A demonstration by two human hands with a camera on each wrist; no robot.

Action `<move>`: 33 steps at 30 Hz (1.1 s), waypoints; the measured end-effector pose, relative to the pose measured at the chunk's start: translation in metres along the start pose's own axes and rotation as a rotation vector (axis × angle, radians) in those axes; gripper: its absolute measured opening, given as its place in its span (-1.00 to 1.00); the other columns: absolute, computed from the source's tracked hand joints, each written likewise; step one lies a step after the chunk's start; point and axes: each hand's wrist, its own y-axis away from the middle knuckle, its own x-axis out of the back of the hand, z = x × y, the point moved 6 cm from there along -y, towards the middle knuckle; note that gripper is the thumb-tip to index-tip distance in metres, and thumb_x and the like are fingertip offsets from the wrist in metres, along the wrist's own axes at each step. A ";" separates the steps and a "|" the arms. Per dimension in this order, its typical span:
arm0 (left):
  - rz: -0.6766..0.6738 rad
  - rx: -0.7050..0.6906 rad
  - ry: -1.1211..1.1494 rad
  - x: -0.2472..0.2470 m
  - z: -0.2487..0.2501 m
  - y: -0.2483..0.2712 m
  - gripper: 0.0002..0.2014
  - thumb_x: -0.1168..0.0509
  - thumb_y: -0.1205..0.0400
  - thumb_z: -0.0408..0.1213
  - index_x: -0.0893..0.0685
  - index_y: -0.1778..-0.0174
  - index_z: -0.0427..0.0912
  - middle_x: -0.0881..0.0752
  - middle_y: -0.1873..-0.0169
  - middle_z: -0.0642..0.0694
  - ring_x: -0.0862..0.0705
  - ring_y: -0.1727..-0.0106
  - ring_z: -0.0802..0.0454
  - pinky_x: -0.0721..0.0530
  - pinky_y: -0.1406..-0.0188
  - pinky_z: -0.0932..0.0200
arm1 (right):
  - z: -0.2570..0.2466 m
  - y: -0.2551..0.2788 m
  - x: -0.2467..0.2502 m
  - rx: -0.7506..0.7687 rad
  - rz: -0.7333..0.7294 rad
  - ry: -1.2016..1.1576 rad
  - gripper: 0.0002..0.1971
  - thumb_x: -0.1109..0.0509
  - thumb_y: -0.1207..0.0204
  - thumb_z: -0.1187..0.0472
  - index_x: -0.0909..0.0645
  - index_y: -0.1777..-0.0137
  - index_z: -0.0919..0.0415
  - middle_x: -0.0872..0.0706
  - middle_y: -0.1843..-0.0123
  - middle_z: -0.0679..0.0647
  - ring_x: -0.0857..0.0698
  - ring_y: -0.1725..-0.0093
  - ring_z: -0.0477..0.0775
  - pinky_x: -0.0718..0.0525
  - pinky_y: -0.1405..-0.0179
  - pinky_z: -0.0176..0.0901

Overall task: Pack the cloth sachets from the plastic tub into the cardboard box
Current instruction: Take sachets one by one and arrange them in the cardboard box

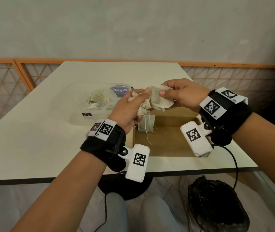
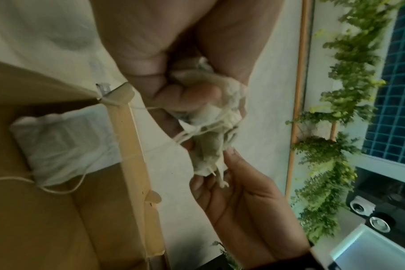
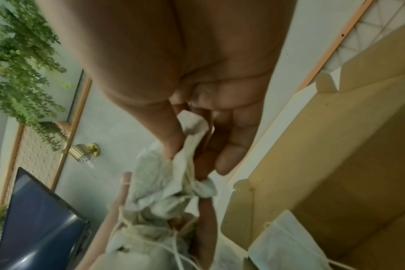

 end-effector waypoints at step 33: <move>-0.066 0.008 -0.177 0.001 -0.017 -0.011 -0.77 -0.34 -0.62 -0.24 -0.67 -0.18 -0.19 -0.68 0.22 -0.17 -0.58 0.43 0.09 -0.37 0.71 0.39 | -0.012 0.016 0.003 0.107 0.218 0.326 -0.94 -0.52 -0.39 0.19 -0.68 0.22 0.08 -0.76 0.18 0.15 -0.64 0.19 0.06 -0.65 -0.07 0.14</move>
